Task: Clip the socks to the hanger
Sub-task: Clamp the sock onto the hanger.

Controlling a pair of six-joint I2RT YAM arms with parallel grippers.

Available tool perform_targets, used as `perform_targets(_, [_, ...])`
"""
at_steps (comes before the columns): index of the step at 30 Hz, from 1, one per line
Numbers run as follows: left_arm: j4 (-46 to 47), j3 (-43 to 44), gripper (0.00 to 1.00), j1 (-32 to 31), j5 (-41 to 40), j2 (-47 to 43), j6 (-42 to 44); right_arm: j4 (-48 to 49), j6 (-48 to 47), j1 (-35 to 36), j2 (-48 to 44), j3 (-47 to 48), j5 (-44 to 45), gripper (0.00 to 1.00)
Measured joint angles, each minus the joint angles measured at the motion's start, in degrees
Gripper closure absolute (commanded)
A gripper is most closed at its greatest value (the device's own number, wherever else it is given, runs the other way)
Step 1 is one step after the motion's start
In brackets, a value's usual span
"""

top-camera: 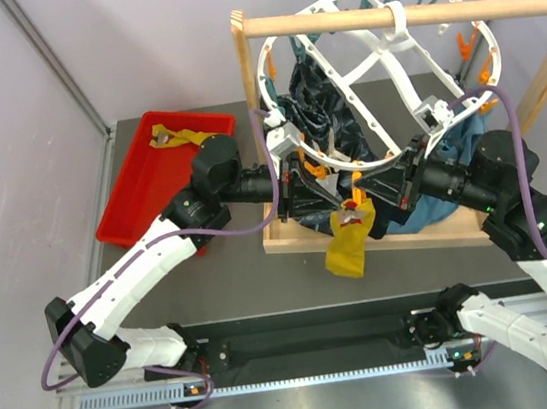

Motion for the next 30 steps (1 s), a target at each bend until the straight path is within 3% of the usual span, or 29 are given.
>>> perform_targets(18, [1.46, 0.46, 1.0, 0.0, -5.01, -0.79, -0.85, -0.02, 0.85, 0.0, -1.36, -0.02, -0.39, 0.99])
perform_targets(30, [4.09, 0.46, 1.0, 0.0, -5.55, -0.81, -3.04, -0.04, 1.07, 0.0, -1.81, -0.02, -0.37, 0.9])
